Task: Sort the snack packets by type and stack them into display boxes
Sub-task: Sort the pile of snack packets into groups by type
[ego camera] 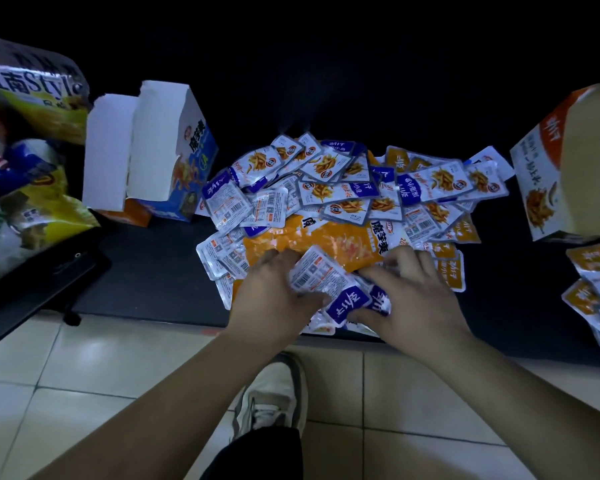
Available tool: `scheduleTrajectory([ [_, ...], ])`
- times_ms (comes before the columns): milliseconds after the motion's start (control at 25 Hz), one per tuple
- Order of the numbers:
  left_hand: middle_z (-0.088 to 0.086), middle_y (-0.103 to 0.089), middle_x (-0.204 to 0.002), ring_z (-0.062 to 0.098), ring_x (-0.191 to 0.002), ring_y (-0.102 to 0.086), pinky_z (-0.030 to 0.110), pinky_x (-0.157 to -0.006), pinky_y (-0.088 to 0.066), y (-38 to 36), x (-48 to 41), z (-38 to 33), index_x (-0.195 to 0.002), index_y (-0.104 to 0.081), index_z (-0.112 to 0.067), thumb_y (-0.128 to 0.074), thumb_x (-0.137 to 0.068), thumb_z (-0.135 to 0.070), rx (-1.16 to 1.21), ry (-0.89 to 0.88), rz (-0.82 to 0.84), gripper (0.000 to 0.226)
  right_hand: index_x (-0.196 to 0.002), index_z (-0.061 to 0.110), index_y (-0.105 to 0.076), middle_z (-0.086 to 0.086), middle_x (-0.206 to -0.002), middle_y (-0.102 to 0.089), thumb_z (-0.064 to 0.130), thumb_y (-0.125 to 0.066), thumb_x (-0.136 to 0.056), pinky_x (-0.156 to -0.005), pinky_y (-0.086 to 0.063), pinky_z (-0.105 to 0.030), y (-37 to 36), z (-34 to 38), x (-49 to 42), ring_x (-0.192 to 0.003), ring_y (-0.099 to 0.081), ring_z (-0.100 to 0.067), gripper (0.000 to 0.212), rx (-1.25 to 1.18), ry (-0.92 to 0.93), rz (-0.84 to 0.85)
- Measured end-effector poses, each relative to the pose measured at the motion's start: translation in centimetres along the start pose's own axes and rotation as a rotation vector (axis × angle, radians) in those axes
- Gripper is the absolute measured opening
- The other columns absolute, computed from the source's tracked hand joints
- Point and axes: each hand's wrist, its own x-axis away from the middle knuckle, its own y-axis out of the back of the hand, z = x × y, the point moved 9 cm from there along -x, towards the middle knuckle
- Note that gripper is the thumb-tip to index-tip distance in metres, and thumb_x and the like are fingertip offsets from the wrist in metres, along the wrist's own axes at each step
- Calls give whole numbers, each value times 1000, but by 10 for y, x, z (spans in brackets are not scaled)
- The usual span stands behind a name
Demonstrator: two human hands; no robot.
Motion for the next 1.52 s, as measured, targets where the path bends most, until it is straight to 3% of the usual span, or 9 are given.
scheduleTrajectory([
  [160,-9,-78,-93,11,-82,-75,24,-61,-58,16,11,25,-108,-68,-26,-83,-84,-13,610,255,-78,31,-122,34,-67,3,-153,-42,65,-82,-69,-99,-47,-44,-1,-3,-6,-146,-29,-22,63,-86,-20,16],
  [360,-3,-80,-103,19,-97,-77,51,-90,-61,24,25,28,-116,-70,-24,-80,-87,-7,947,344,-235,36,-140,25,-59,0,-119,-55,64,-84,-66,-85,-52,-40,5,-8,-8,-114,-48,-24,87,-17,-14,-75],
  [640,-1,-78,-104,25,-97,-74,57,-97,-56,13,33,31,-127,-67,-29,-73,-93,-6,961,368,-173,41,-134,21,-61,0,-132,-54,55,-86,-70,-96,-46,-46,1,1,-15,-124,-48,-26,77,30,34,-35],
  [760,-4,-79,-104,19,-96,-76,47,-91,-59,13,35,31,-126,-66,-30,-71,-94,-3,958,348,-201,42,-124,20,-65,1,-118,-60,45,-88,-73,-90,-47,-43,3,9,-15,-112,-56,-28,61,40,78,-73],
  [840,-4,-79,-104,18,-96,-77,42,-88,-60,14,36,31,-123,-67,-28,-69,-95,0,960,335,-202,40,-138,20,-59,-1,-117,-59,41,-87,-75,-94,-47,-45,0,11,-19,-112,-54,-28,72,27,66,-36],
  [1080,-4,-79,-100,22,-95,-76,45,-90,-60,15,35,40,-113,-68,-31,-71,-93,0,918,341,-218,37,-163,32,-13,9,-169,-9,50,-75,-87,-127,-13,-43,-5,7,-38,-157,-2,-19,101,-50,-33,200],
  [1240,-4,-79,-100,22,-95,-76,43,-86,-60,15,35,40,-112,-69,-29,-70,-93,1,909,348,-212,36,-143,11,-56,-15,-147,-54,26,-91,-75,-106,-48,-57,-2,21,-26,-133,-51,-39,78,-28,27,-29],
  [1360,-3,-80,-99,21,-95,-76,43,-84,-60,15,36,38,-112,-70,-27,-71,-92,2,928,353,-206,35,-126,10,-67,-11,-119,-64,14,-91,-73,-88,-56,-49,-2,25,-23,-109,-58,-34,58,-75,63,-129],
  [1520,2,-79,-105,27,-98,-76,54,-94,-58,21,34,37,-118,-70,-25,-73,-90,1,998,365,-208,39,-115,23,-65,6,-103,-66,21,-74,-92,-72,-52,-30,18,7,-31,-91,-62,-14,25,-380,-176,-29],
])
